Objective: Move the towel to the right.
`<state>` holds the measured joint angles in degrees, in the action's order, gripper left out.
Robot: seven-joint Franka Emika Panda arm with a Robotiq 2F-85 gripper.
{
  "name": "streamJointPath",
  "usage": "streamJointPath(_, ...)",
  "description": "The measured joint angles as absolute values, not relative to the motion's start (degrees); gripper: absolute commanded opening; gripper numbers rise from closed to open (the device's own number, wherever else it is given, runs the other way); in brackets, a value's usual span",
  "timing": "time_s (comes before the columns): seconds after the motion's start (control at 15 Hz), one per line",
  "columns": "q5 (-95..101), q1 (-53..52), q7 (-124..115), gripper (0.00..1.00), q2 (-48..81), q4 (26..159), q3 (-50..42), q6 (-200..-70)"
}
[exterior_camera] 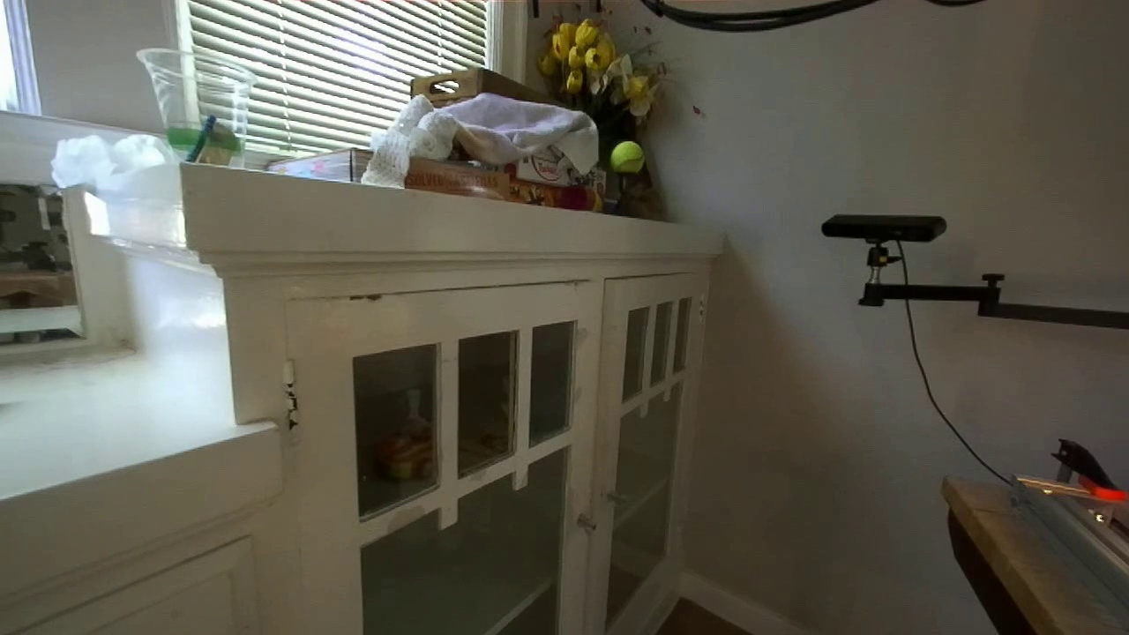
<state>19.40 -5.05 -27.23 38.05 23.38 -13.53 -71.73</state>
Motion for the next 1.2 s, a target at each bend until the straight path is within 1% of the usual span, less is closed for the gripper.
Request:
streamJointPath(0.33,11.84,-3.67,-27.21,1.00,37.25,23.39,-8.64,-64.51)
streamJointPath(0.67,2.97,-0.30,-27.21,1.00,37.15,23.85,-3.82,-61.79)
streamJointPath(1.2,2.20,0.31,-27.07,1.00,37.17,23.86,-2.95,-61.63)
